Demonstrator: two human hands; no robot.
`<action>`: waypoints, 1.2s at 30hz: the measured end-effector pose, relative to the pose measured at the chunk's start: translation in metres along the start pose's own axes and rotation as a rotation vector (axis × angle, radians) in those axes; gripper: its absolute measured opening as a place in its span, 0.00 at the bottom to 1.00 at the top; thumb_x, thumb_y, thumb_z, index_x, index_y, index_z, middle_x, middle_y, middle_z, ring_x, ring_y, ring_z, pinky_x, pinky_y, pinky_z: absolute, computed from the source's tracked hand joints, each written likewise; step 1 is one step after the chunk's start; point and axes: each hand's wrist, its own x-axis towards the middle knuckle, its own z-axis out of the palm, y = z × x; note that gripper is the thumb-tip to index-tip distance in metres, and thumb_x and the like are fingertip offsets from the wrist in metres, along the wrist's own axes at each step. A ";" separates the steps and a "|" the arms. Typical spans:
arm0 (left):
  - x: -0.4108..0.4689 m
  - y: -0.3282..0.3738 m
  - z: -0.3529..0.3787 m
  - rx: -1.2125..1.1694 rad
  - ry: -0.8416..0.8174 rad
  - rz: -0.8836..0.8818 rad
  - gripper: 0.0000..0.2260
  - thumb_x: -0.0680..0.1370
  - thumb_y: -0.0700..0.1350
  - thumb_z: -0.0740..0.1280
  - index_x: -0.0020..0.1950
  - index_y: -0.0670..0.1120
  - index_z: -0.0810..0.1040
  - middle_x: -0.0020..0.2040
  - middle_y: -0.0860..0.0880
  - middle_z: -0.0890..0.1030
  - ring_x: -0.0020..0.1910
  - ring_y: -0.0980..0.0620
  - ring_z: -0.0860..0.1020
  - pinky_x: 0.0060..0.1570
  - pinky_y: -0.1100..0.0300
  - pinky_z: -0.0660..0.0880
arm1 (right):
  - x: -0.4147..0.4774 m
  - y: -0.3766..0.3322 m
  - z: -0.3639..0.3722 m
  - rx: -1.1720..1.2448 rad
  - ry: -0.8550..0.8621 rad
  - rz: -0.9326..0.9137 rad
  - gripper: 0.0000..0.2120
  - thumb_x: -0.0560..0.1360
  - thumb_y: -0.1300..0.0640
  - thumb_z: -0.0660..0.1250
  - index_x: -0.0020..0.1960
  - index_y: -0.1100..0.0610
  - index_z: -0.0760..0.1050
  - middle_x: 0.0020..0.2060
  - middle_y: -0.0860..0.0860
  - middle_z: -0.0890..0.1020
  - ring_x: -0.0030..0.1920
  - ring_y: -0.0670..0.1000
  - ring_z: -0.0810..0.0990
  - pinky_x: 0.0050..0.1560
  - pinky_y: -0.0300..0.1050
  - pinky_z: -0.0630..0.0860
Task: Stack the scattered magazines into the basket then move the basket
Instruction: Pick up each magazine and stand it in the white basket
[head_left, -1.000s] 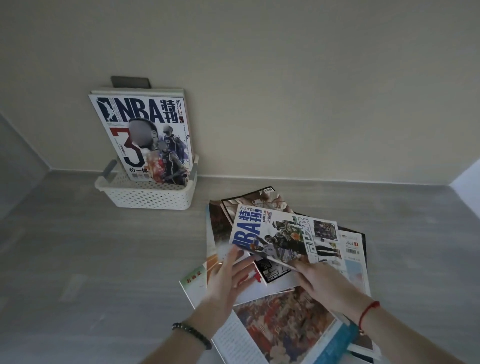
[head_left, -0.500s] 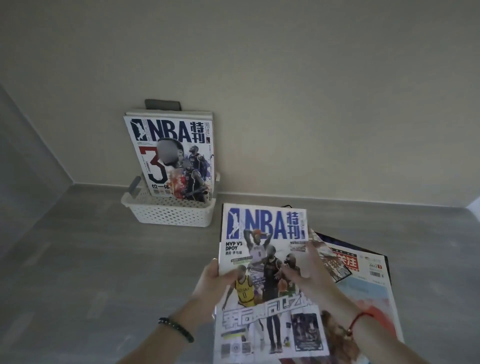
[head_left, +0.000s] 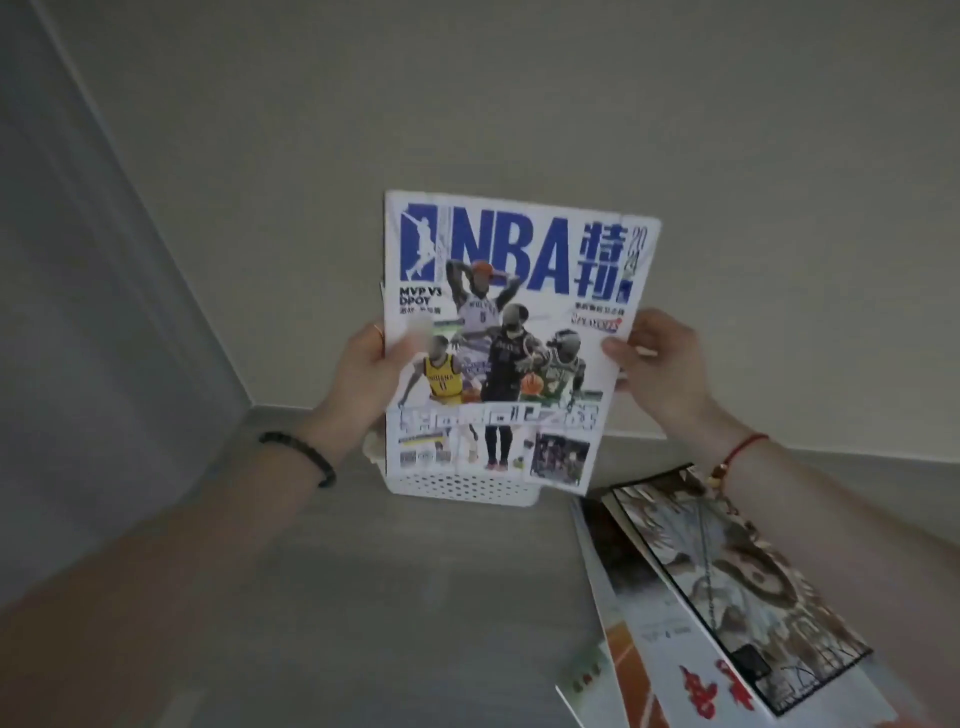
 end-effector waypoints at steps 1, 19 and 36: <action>0.015 0.002 -0.008 0.003 0.036 0.014 0.10 0.77 0.40 0.62 0.55 0.37 0.75 0.48 0.40 0.79 0.44 0.43 0.78 0.48 0.47 0.75 | 0.011 -0.008 0.011 0.010 0.028 -0.018 0.12 0.73 0.65 0.65 0.38 0.50 0.70 0.42 0.52 0.80 0.47 0.57 0.80 0.48 0.56 0.79; 0.118 -0.137 -0.011 0.003 0.169 -0.225 0.10 0.66 0.37 0.74 0.33 0.51 0.78 0.37 0.51 0.82 0.39 0.48 0.82 0.47 0.49 0.80 | 0.063 0.088 0.104 -0.155 0.143 0.248 0.04 0.72 0.63 0.67 0.42 0.56 0.78 0.41 0.54 0.83 0.40 0.51 0.81 0.46 0.50 0.80; 0.131 -0.120 0.014 -0.279 -0.014 -0.174 0.13 0.77 0.49 0.61 0.60 0.49 0.65 0.59 0.49 0.77 0.54 0.52 0.77 0.52 0.53 0.76 | 0.089 0.086 0.126 -0.001 0.105 0.201 0.17 0.69 0.58 0.71 0.55 0.57 0.71 0.44 0.46 0.78 0.42 0.44 0.77 0.35 0.33 0.68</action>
